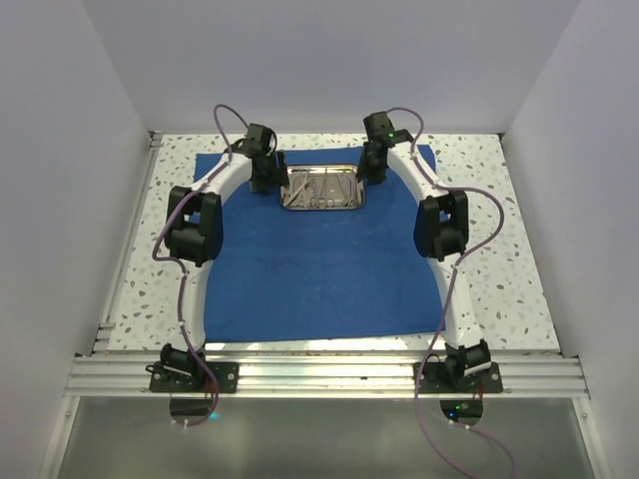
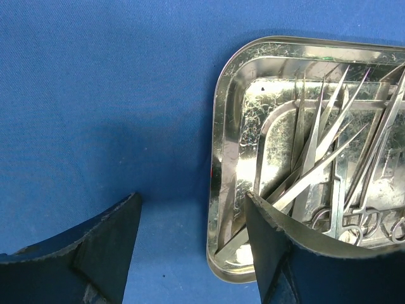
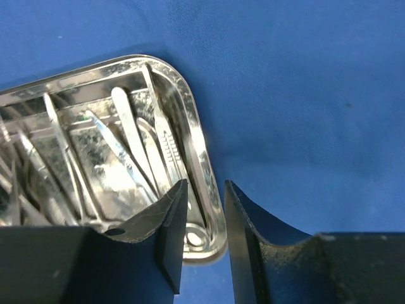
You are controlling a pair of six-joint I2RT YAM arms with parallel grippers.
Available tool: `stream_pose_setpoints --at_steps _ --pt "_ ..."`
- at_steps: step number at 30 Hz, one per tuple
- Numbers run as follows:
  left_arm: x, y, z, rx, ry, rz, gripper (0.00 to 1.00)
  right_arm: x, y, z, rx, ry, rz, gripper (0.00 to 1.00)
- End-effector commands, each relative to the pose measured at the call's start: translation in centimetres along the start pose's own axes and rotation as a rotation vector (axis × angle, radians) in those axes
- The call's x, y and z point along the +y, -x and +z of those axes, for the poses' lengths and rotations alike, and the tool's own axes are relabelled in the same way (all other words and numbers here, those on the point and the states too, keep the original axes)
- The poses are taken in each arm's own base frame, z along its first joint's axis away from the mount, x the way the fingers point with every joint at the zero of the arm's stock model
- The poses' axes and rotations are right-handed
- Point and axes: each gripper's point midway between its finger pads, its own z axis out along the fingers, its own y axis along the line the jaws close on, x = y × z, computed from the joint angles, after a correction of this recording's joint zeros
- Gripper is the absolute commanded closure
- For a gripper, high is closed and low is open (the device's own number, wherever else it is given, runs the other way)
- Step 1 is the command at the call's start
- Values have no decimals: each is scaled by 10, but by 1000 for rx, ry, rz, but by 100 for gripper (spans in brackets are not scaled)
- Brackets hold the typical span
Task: Open and lay out the surgical kit
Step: Move the container from the surgical kit.
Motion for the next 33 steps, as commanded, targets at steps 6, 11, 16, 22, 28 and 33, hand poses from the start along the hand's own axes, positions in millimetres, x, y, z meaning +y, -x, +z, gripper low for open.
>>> stream_pose_setpoints --at_steps 6,11,16,22,28,33 --pt "-3 8 -15 -18 -5 25 30 -12 -16 15 33 -93 -74 69" --pt "-2 7 -22 -18 -5 30 30 -20 -17 16 34 -135 -97 89" --pt "-2 6 -33 -24 -2 36 29 -35 -13 16 19 -212 -153 100" --pt "0 8 -54 -52 2 43 26 -71 24 -5 -58 -312 -156 100" --pt "6 -4 -61 -46 14 40 27 -107 65 -33 -133 -346 -94 100" --pt "10 -13 -63 -37 19 32 27 -142 80 -49 -142 -371 -44 100"
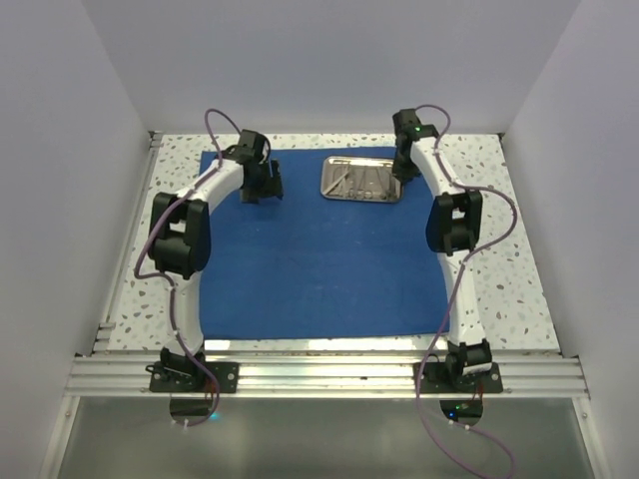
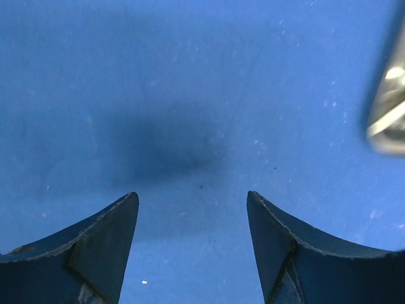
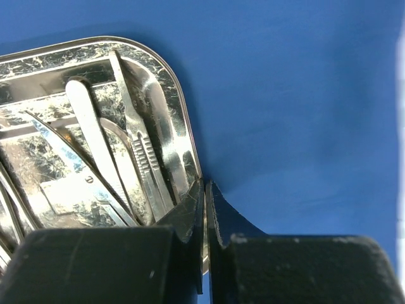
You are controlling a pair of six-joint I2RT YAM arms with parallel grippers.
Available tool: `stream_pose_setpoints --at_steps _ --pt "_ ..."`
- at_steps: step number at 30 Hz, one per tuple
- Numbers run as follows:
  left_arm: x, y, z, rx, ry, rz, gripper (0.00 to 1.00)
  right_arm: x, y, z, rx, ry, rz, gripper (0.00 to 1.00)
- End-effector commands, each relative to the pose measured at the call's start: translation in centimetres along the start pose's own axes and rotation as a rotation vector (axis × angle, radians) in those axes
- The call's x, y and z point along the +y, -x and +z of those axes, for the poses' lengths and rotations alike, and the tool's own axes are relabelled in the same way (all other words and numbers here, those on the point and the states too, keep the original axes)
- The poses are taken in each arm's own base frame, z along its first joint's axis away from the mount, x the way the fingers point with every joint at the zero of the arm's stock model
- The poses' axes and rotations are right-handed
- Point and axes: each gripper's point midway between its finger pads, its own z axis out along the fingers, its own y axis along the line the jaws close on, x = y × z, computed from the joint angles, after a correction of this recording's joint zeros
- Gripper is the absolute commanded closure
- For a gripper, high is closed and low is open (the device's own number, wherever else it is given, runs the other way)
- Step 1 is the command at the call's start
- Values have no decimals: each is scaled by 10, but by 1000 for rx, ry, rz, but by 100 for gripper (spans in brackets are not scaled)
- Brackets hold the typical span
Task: Open and lay out the surgical kit
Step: Move the container from the surgical kit.
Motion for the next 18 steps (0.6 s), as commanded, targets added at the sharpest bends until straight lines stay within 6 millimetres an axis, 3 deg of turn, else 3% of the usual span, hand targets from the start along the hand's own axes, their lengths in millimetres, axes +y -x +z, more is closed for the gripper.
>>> stream_pose_setpoints --at_steps 1,9,10,11,14,15,18 --pt "-3 12 -20 -61 -14 13 27 -65 51 -50 -127 -98 67 100" --pt "-2 8 -23 -57 -13 5 28 -103 54 -63 -105 -76 105 100" --pt "-1 7 -23 -56 -11 5 28 -104 42 -57 -69 -54 99 100" --pt "-1 6 -23 -55 -10 5 28 -107 44 -69 -82 -36 104 100" --pt "0 4 -24 -52 -9 5 28 -105 19 -66 -36 2 65 100" --pt "0 3 -25 -50 -11 5 28 -105 18 -76 -47 10 58 100" --pt "0 0 -24 -40 -19 10 28 -105 -10 -71 4 17 8 100"
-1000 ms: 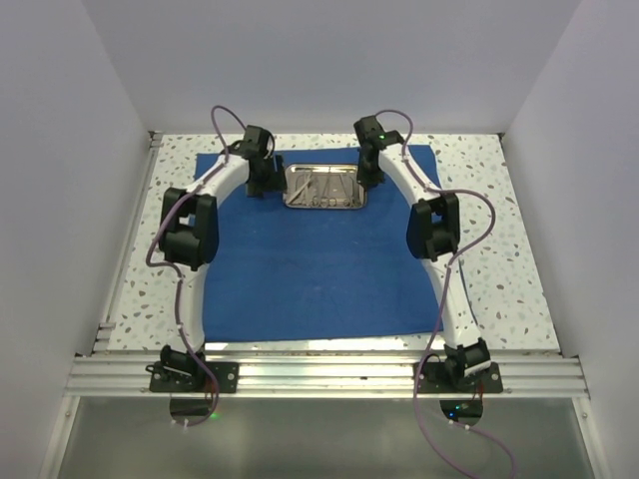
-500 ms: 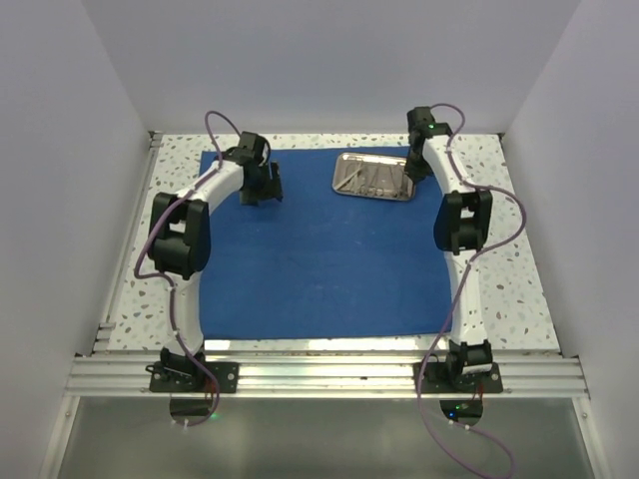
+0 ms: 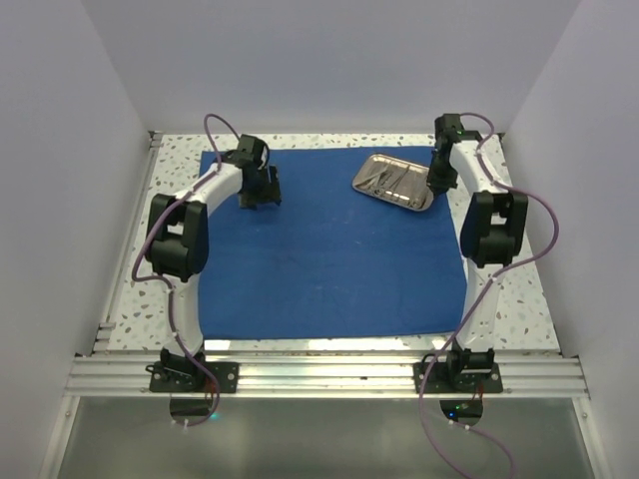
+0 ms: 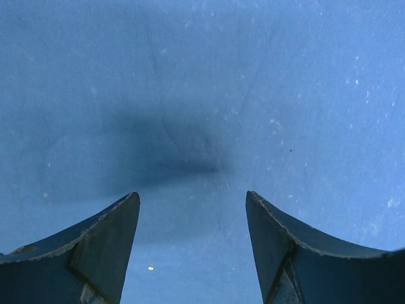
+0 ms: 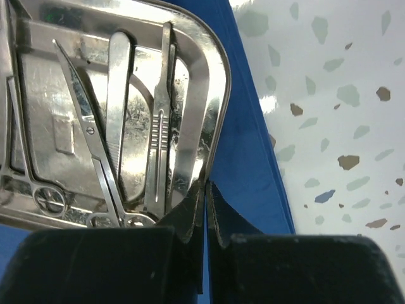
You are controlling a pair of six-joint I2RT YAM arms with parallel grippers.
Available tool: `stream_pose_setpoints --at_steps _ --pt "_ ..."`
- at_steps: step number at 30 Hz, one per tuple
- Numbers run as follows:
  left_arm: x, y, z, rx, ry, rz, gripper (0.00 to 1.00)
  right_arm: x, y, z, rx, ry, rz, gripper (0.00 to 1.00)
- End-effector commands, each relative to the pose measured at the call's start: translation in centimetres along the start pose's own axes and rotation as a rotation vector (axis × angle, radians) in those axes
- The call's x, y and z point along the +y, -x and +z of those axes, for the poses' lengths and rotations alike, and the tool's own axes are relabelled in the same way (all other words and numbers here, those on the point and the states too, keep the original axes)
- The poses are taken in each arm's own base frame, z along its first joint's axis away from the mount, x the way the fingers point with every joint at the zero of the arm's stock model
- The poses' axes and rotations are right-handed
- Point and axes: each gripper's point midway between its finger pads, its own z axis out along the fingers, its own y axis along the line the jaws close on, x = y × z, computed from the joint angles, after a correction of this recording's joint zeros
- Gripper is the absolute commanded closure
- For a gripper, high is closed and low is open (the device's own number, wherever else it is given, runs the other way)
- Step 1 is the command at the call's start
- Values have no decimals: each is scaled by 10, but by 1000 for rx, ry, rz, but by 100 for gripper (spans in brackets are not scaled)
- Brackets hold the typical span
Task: Open and lay out the surgical kit
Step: Move the container from the surgical kit.
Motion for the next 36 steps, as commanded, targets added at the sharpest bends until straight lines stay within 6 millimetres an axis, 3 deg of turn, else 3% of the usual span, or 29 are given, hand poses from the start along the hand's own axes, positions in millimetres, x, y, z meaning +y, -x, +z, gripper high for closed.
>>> stream_pose_setpoints --at_steps 1,5,12,15,16,17,19,26,27,30,31,36 --pt "-8 17 -22 -71 -36 14 28 5 3 -30 -67 53 -78 100" --pt "-10 14 -20 -57 -49 26 29 -5 -21 -25 -26 5 -110 100" --pt "-9 12 -25 -54 -45 50 29 -45 -62 -20 5 -152 -122 100" --pt "-7 7 -24 -43 -39 56 29 -52 -59 -5 20 -219 -124 100" --pt "-6 6 -24 -38 -43 55 29 -55 -45 -9 -2 -253 -112 100" --pt "-7 5 -25 -35 -45 53 29 -54 -46 4 26 -273 -121 100" --pt "-9 2 -25 -28 -47 58 30 -53 -25 1 0 -287 -105 100" --pt "-8 -3 -31 -23 -33 61 30 -44 11 7 -57 -299 -88 99" --pt "-7 -6 -32 -21 -31 62 30 -44 11 12 -50 -313 -91 73" --pt "-5 -9 -33 -15 -26 59 30 -40 21 13 -74 -293 -67 48" --pt "-6 -10 -34 -14 -27 62 30 -34 24 17 -81 -274 -59 43" --pt "-5 -16 -35 0 -17 75 30 -19 41 13 -117 -214 -23 41"
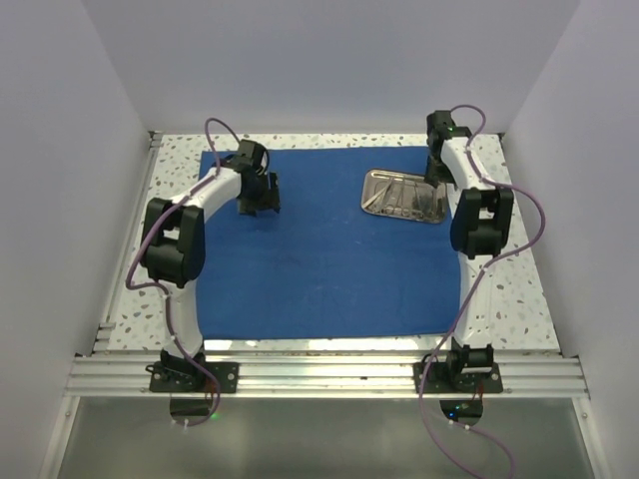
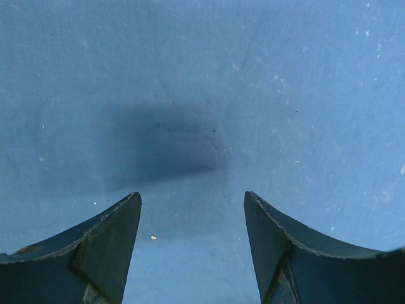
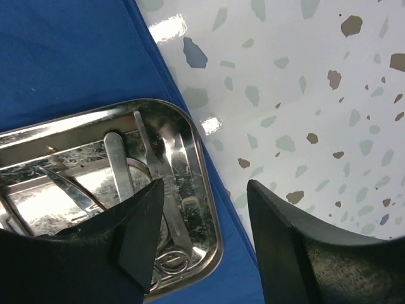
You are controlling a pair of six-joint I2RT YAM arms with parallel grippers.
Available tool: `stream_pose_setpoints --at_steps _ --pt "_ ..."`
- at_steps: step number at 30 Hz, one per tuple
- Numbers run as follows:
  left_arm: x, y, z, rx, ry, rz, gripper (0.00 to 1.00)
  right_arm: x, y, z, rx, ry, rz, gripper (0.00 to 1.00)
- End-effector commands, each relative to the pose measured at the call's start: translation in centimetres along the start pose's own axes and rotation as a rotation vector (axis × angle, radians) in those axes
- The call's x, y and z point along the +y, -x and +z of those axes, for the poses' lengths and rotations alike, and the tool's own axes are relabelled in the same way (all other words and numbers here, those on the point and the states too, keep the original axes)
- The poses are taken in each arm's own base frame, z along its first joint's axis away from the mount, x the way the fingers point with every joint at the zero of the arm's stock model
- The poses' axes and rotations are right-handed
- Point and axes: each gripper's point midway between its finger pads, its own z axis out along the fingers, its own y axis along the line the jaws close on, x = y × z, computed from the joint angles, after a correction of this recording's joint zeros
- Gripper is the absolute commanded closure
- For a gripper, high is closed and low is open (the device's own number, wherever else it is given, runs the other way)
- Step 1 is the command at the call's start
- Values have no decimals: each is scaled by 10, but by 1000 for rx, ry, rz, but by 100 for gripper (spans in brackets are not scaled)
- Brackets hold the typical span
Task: Open and lay out the surgical kit
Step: Move the container from the surgical kit, then pick up the medical item from the container.
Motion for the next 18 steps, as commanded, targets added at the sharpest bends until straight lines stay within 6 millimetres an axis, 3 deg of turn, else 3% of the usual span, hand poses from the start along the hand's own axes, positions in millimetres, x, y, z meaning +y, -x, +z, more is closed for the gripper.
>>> stream_pose_setpoints --at_steps 1,3,5,6,9,10,14,16,18 --pt "-5 5 -21 -34 -10 38 30 2 23 -20 -48 37 61 41" --pt "-5 4 -24 -37 -9 32 30 -3 36 -49 -95 81 89 41" --pt "-7 5 -26 -53 -20 27 30 11 30 -69 -97 177 103 42" --pt "-7 4 -28 -64 -26 25 30 10 35 -92 -127 226 124 43" --pt "-6 -2 -32 -66 -32 19 30 48 14 -124 -85 391 149 45" --pt "-6 -2 -32 -73 -36 19 30 71 0 -131 -55 436 148 50" --pt "-5 -8 -35 -83 -47 15 30 138 -35 -153 41 577 108 58" --pt "-4 -12 -38 -90 -51 14 30 161 -49 -152 85 593 106 61" --pt "-4 -15 -43 -98 -60 10 30 172 -54 -151 98 594 104 62"
